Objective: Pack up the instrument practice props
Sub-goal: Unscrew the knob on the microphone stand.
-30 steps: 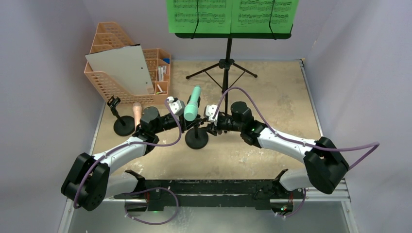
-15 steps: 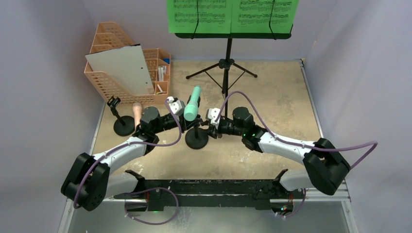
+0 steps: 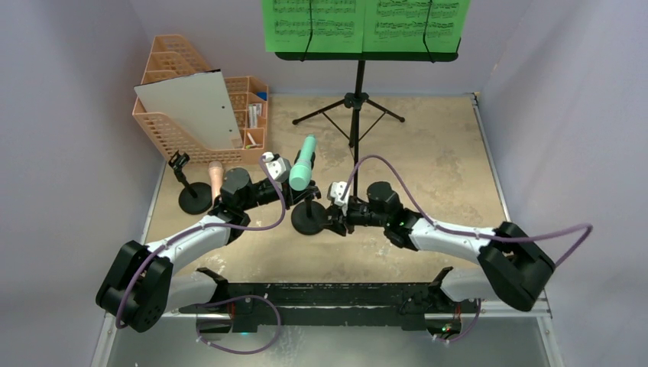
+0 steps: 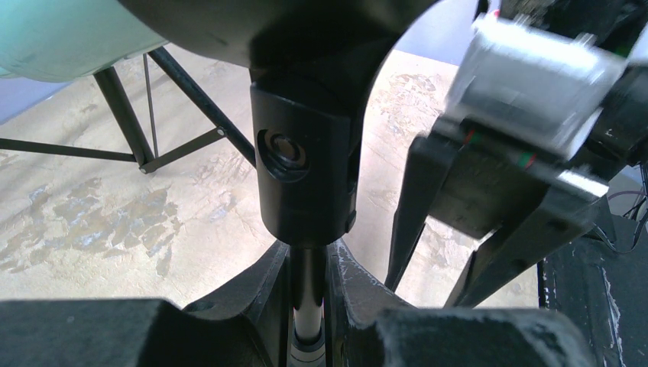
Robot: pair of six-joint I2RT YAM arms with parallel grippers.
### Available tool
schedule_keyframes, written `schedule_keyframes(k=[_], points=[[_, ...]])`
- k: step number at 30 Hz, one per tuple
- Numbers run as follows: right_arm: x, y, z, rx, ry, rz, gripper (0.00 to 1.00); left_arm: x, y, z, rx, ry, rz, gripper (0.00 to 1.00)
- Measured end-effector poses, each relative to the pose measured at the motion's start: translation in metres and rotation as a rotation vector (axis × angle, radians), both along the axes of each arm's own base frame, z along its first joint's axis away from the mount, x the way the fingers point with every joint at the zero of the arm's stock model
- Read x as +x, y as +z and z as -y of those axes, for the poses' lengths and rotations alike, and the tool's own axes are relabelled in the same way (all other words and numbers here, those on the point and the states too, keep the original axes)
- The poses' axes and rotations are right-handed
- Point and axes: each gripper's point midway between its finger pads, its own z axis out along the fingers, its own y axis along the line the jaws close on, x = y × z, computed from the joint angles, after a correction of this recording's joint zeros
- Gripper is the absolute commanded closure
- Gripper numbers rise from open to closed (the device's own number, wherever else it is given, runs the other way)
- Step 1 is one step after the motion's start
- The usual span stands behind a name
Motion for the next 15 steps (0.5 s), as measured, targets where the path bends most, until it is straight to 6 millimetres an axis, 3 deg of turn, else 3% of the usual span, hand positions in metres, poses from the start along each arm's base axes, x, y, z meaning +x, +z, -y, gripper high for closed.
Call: schedule_keyframes(k=[8, 15], points=[[0.002, 0.087, 0.005, 0.253, -0.078, 0.132, 0.46, 0.000, 0.000, 0.000, 0.000, 0.002, 0.000, 1.00], [0.015, 0.136, 0.015, 0.419, -0.210, 0.166, 0.38, 0.000, 0.000, 0.000, 0.000, 0.002, 0.000, 1.00]])
